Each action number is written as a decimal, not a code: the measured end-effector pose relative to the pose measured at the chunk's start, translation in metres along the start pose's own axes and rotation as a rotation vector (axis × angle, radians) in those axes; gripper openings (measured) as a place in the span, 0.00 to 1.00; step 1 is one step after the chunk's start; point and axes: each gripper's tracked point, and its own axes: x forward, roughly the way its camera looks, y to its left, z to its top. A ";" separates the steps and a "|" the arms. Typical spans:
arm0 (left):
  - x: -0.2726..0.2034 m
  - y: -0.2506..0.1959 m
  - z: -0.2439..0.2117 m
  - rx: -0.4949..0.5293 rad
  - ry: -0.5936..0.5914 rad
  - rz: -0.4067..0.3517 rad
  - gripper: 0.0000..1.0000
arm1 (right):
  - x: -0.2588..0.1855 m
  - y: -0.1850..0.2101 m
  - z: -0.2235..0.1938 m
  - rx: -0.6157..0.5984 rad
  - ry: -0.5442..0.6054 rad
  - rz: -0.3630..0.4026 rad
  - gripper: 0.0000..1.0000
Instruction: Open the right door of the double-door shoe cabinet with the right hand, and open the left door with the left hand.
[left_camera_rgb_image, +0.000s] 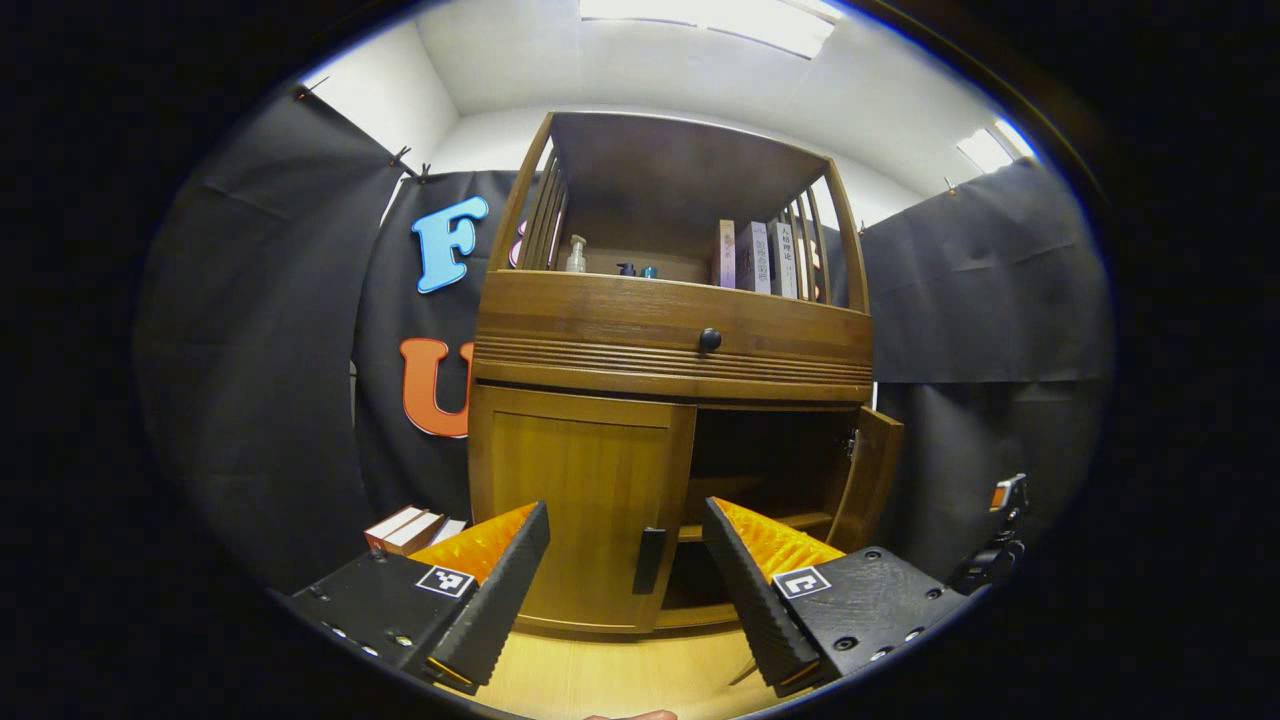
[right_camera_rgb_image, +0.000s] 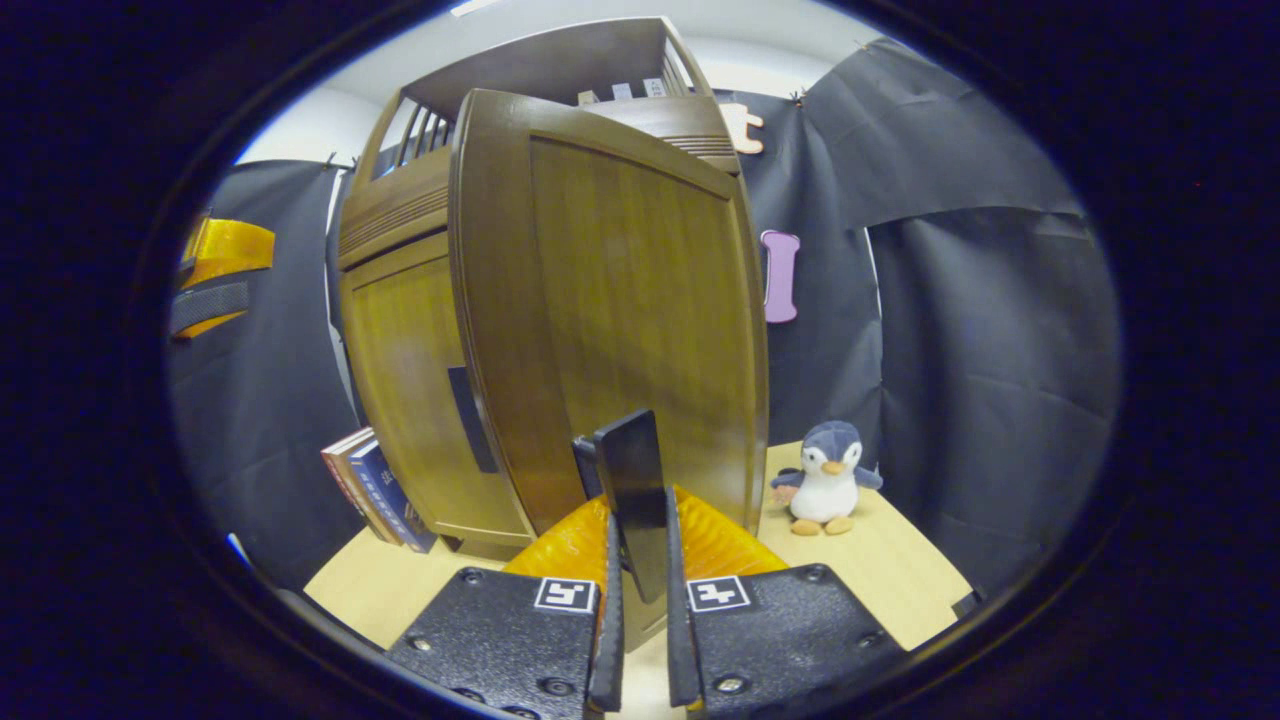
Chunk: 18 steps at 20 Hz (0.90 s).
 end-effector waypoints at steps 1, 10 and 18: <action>0.002 -0.001 -0.002 -0.004 -0.004 0.006 1.00 | -0.003 -0.007 0.000 -0.004 0.000 -0.018 0.18; 0.023 -0.028 -0.030 -0.010 0.055 -0.030 0.93 | -0.028 -0.059 0.006 0.045 0.004 -0.097 0.10; 0.052 -0.025 -0.065 0.021 0.103 -0.018 0.93 | -0.036 -0.104 0.009 0.041 0.013 -0.193 0.07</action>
